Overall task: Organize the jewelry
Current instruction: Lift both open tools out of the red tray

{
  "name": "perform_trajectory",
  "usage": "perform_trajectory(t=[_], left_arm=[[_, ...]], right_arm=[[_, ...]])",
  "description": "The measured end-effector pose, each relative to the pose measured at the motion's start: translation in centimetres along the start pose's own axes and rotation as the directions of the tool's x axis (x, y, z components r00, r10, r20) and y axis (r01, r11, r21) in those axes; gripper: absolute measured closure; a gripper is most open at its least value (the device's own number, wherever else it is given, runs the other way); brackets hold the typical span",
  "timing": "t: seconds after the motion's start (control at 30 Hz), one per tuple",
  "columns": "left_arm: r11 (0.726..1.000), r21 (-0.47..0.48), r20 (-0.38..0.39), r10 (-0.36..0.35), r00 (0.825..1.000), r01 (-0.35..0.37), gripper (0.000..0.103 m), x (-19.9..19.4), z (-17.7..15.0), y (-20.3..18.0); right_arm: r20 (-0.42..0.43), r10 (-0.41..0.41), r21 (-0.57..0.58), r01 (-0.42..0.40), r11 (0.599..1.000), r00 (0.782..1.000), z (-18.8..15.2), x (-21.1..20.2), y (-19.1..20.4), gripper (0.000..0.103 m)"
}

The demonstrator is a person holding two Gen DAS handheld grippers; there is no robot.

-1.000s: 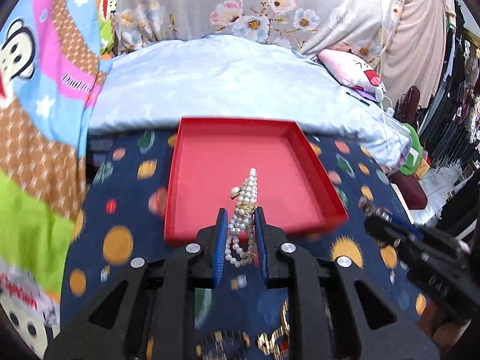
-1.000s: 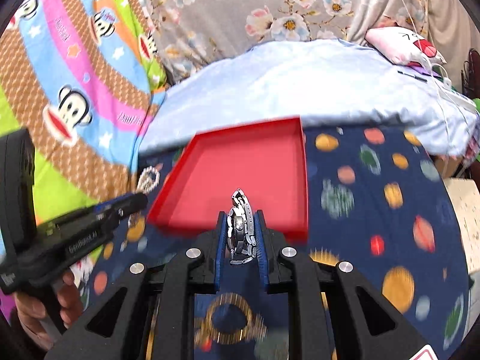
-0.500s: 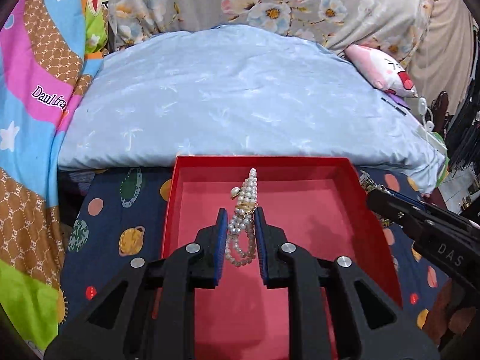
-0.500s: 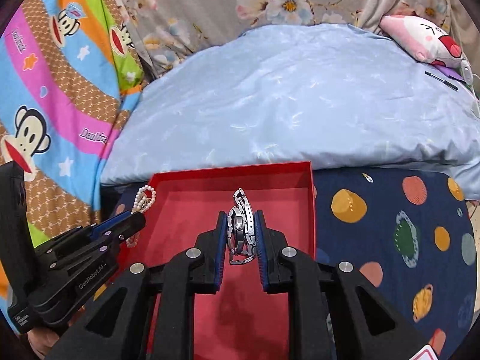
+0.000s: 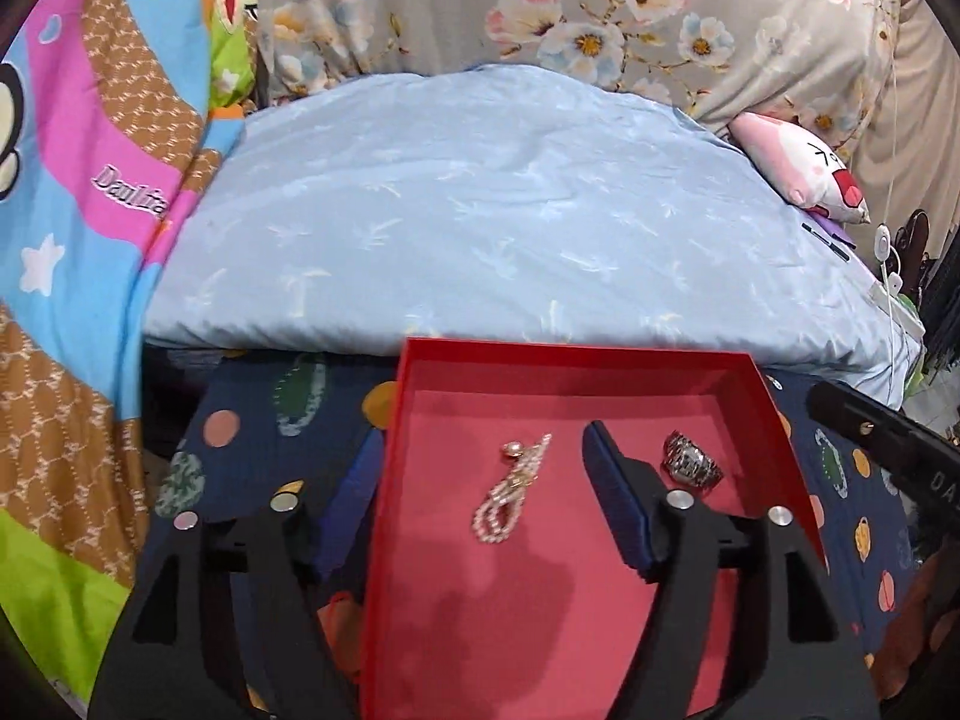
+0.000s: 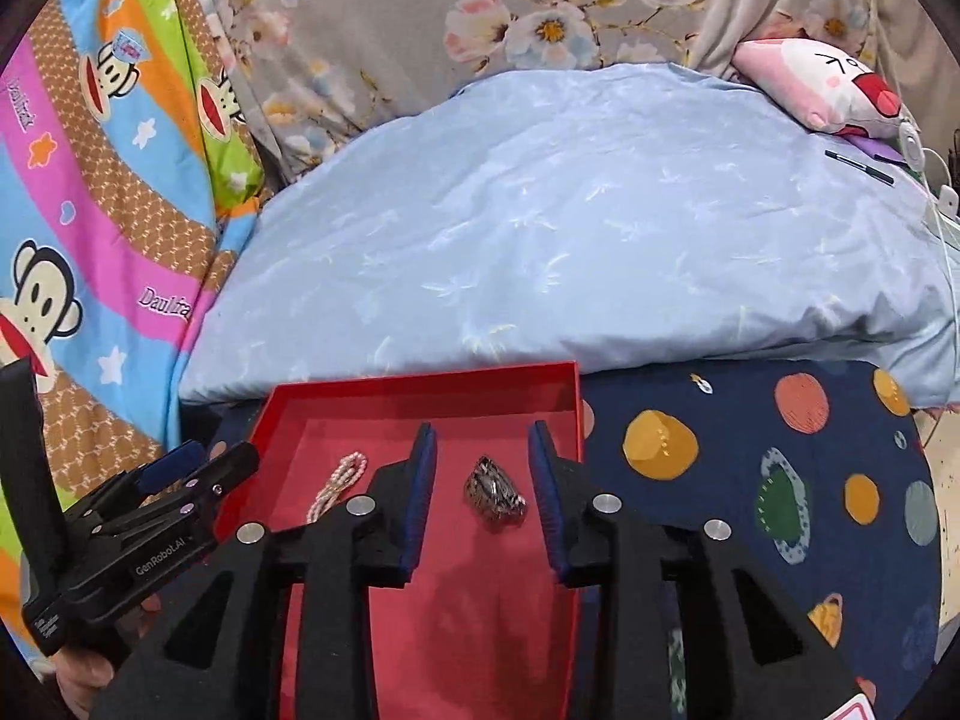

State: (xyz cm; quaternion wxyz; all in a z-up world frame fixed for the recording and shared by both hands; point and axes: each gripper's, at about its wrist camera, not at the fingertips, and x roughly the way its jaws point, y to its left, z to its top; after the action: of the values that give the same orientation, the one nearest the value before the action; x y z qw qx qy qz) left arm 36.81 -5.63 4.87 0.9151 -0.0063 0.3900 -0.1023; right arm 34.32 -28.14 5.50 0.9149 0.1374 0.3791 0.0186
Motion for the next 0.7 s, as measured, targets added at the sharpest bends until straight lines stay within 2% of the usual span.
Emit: perform_trajectory(t=[0.2,0.37,0.7], left_arm=[[0.999,-0.04,0.007,-0.009,1.0,0.009,0.031,-5.0,-3.1,2.1],[0.998,-0.065,0.012,0.01,1.0,-0.01,0.028,-8.7,-6.9,3.1],[1.0,0.028,-0.045,0.002,0.999,-0.001,0.028,-14.2,-16.2,1.3]], right_arm=[[0.029,-0.001,0.002,0.001,1.0,1.0,-3.5,-5.3,0.0,0.062],[0.02,-0.047,-0.023,0.048,0.999,0.999,-9.1,-9.5,0.7,0.059],[-0.059,-0.076,-0.014,0.076,0.997,0.995,-19.3,-14.4,1.7,0.059]])
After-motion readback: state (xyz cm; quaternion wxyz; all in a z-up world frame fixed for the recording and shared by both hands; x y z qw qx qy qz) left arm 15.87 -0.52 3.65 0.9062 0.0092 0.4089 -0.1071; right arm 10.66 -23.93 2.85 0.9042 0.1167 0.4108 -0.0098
